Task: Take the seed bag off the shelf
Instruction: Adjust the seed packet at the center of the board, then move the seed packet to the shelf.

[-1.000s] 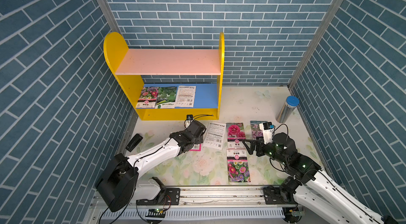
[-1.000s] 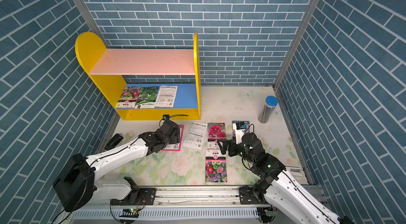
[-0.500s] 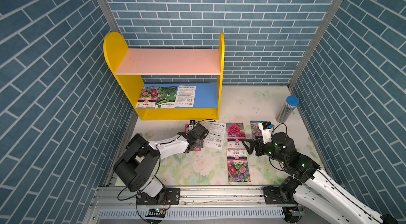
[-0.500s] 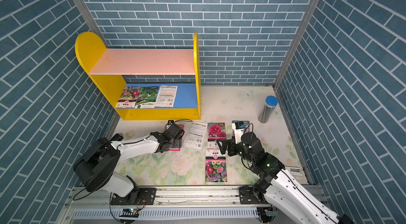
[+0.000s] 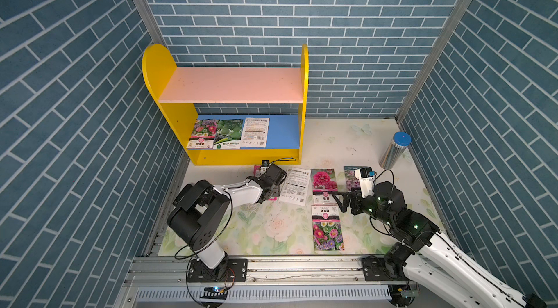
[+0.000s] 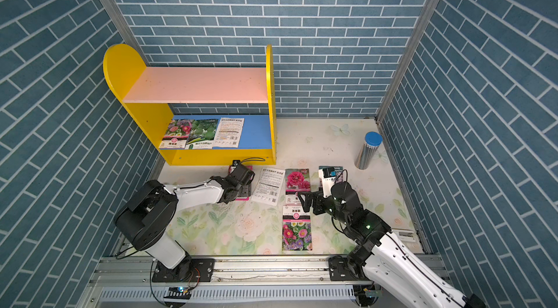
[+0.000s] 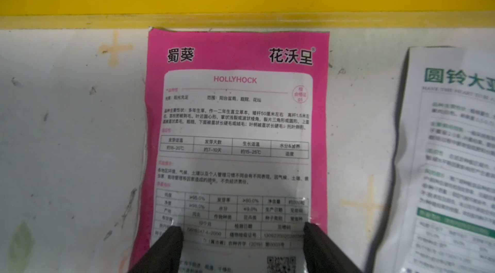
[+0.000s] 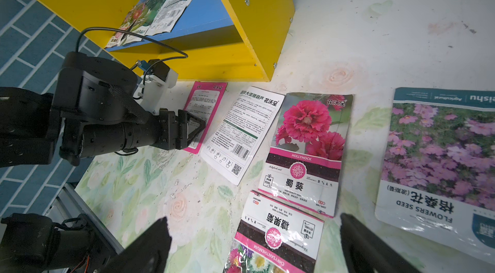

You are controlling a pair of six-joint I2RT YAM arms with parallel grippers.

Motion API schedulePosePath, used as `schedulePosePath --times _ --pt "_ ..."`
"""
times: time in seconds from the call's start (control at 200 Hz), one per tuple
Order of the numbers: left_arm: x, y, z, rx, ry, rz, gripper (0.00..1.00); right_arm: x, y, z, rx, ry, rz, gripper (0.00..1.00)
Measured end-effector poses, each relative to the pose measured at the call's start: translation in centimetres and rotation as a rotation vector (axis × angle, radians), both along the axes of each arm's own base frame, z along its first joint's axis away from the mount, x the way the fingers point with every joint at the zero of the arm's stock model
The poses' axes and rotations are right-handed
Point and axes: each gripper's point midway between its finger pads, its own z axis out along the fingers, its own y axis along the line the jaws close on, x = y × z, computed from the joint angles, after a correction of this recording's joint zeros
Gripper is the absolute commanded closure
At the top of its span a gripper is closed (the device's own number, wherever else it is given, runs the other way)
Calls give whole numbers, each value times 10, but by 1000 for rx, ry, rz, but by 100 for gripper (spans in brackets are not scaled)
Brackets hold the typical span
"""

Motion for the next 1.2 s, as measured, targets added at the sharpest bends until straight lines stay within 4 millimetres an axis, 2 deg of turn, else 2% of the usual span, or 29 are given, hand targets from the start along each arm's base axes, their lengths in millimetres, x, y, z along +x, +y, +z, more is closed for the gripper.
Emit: schedulePosePath --times 0.08,0.145,0.25,0.395,0.455,0.53,0.59,0.81,0.915,1.2 --pt "0 -2 7 -8 2 -7 23 0 0 0 0 0 1 0" --pt "2 -4 22 -26 -16 -10 19 0 0 0 0 -1 2 0" --pt "10 -11 68 -83 -96 -16 15 -1 2 1 -2 -10 20 0" --pt "21 -15 147 -169 -261 -25 11 -1 8 1 0 -11 46 0" --pt "23 -13 170 -179 -318 -28 8 0 10 0 -3 -12 56 0" --pt "26 -8 189 -159 -369 -32 1 2 13 -2 -10 -12 69 0" --pt "30 -3 197 -134 -396 -27 0 3 16 -3 -10 -13 76 0" --pt "53 32 206 -34 -454 39 0 6 22 7 25 -48 88 0" --pt "66 38 212 -14 -490 48 0 6 24 14 47 -68 98 0" --pt "133 41 207 -9 -498 39 3 -3 33 22 56 -113 187 0"
